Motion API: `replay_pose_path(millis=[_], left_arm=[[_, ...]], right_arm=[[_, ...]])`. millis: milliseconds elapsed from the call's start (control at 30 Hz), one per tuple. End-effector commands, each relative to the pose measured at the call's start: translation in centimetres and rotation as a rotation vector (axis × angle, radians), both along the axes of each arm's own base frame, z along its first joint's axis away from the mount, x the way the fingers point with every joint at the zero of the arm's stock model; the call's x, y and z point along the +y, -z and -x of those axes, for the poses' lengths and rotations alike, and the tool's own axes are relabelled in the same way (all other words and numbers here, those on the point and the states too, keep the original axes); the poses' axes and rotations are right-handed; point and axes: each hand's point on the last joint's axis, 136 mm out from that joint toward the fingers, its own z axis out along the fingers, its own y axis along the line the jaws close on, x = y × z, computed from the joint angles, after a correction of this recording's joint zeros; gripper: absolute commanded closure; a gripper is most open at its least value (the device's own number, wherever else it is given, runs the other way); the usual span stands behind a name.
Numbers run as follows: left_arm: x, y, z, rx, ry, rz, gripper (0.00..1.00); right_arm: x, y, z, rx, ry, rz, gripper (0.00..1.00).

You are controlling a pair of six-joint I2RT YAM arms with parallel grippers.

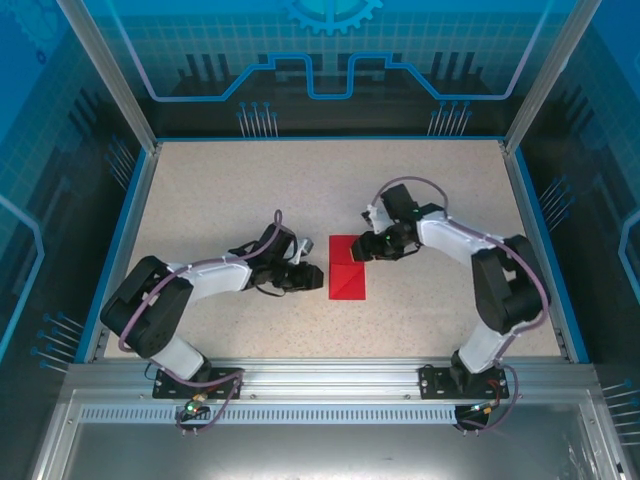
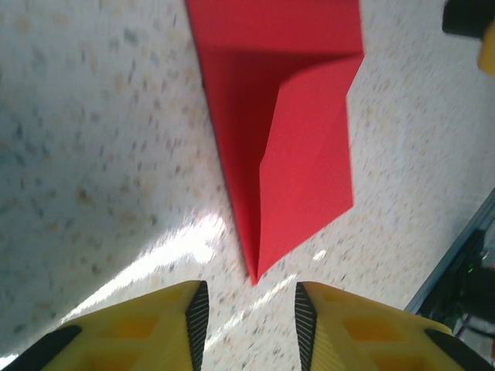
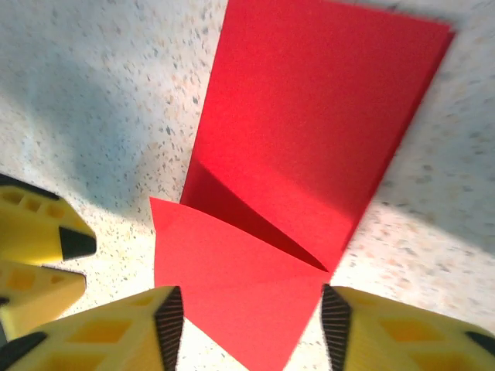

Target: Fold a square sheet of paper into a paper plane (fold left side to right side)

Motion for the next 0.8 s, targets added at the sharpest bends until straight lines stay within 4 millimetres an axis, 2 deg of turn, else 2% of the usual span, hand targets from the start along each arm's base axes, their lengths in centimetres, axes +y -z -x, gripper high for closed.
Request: replay_pose_path(millis=[0,133,300,533,700,767], left_arm=[[-1.4,-1.5,-2.4,-0.04,0.005,0.06,0.59],[-2.5,-1.0,-3.7,-0.035,0.022,0.078,0.55],[-3.5,0.1,-4.5,-0.007,0.035,0.091,0.55],[-4.2,0.2,-5.1,-0.006,0.051,0.107,0.72],[-3.6,0.4,-5.1,-0.013,0.044,0.072,0.88],[-3.3,0.3,-4.9,-0.022,0.044,0.057,0.91]], right_arm=[[-1.8,-0.3,0.2,-0.035,0.061,-0.025,0.4],[-3.0,-0.2,1.6,-0.024,0.094,-0.111,0.32],[-2.7,-0.2,2.8,0.002,0.091,-0.214,0.28],[-1.8,0.3,3.2,0.046,0.078,-0.283,0.27],[-1.3,0.8,2.8,0.073,0.081,-0.301,0.27],[-1.0,0.7,2.7,0.078,0.077,-0.307,0.26]])
